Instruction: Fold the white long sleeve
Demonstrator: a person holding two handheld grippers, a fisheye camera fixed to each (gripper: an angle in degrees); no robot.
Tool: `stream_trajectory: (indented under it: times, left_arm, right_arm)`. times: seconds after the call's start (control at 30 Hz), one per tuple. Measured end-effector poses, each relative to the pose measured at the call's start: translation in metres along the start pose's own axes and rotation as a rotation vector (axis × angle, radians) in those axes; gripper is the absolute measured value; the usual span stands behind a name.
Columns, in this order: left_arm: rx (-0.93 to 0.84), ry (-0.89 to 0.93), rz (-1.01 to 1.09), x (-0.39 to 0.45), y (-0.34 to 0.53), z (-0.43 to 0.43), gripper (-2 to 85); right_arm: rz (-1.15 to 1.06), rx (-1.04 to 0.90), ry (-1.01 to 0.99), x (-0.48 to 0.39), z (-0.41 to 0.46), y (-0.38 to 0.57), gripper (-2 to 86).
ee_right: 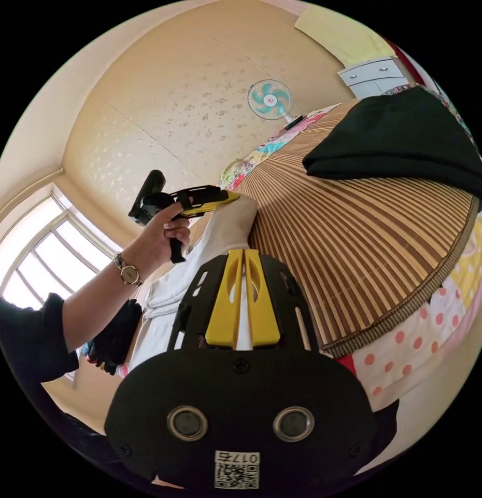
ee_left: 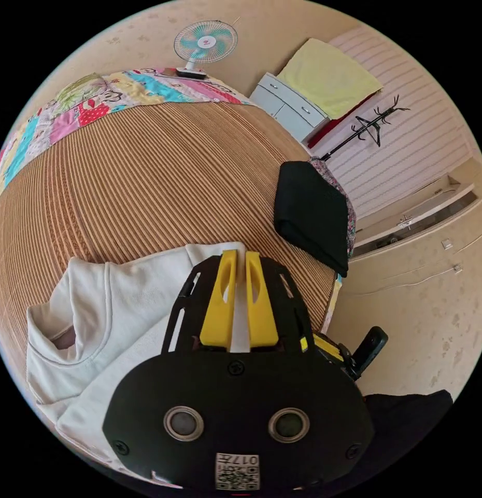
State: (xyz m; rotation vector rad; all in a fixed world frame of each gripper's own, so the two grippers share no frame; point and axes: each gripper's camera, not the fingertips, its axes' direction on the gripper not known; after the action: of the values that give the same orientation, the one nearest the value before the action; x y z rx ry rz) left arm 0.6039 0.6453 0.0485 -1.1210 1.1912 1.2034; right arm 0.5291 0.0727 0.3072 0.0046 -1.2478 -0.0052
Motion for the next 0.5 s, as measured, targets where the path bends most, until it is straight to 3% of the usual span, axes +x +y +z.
stream_trajectory:
  times: [0.13, 0.23, 0.27, 0.5]
  left_arm:
    - [0.076, 0.17, -0.125, -0.024, 0.005, 0.008, 3.8]
    - [0.064, 0.174, -0.118, -0.027, 0.004, 0.023, 4.0]
    - [0.058, 0.182, -0.115, -0.026, 0.003, 0.029, 4.0]
    - [0.136, 0.13, -0.111, -0.025, 0.003, 0.025, 1.4]
  right_arm:
    - [-0.201, -0.004, 0.083, -0.033, -0.003, -0.012, 7.8]
    - [-0.276, -0.175, 0.125, -0.045, 0.031, -0.026, 9.2]
    - [-0.258, -0.236, 0.153, -0.043, 0.044, -0.03, 8.7]
    - [-0.127, -0.185, 0.225, -0.029, 0.045, -0.028, 6.2]
